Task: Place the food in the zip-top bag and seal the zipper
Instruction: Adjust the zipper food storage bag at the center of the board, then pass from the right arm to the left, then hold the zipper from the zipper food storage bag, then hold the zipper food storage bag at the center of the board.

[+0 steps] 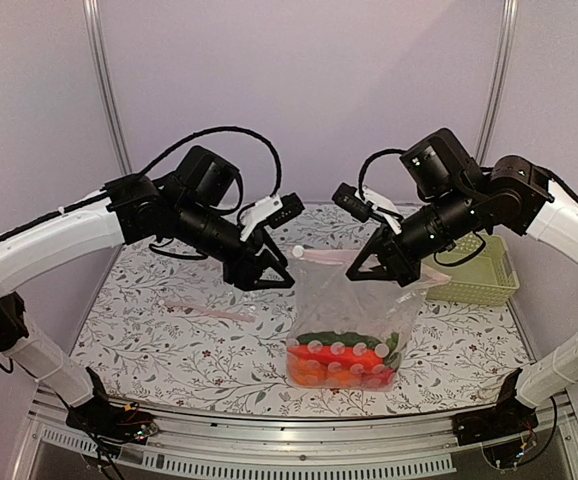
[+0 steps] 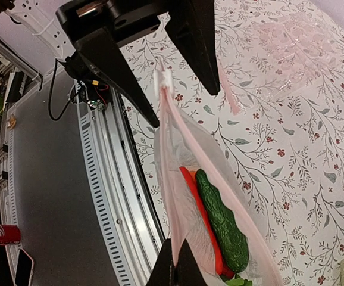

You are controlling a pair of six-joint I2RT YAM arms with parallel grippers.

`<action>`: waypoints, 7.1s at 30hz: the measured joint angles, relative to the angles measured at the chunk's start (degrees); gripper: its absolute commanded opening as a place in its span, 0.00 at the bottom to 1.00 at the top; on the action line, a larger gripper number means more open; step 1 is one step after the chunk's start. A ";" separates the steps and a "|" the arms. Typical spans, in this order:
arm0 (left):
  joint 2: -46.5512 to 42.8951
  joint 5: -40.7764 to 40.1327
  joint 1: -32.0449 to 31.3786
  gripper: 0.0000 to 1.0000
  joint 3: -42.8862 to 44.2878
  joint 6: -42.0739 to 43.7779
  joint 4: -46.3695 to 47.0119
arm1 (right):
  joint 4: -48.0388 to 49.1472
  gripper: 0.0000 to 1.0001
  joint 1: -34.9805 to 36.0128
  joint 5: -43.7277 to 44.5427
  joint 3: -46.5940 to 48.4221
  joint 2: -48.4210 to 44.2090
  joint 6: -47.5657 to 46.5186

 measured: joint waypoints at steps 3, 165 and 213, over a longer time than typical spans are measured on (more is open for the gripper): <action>-4.76 -0.76 0.33 0.68 -6.73 -3.45 3.91 | 0.66 0.00 0.00 -0.35 -0.09 -0.11 0.70; -10.47 12.79 4.92 0.49 -17.94 -20.28 29.66 | 11.04 0.00 0.61 -2.43 8.20 9.31 1.03; -6.05 20.50 5.29 0.00 -12.48 -19.78 29.11 | 10.10 0.00 0.59 -5.03 8.20 8.87 1.16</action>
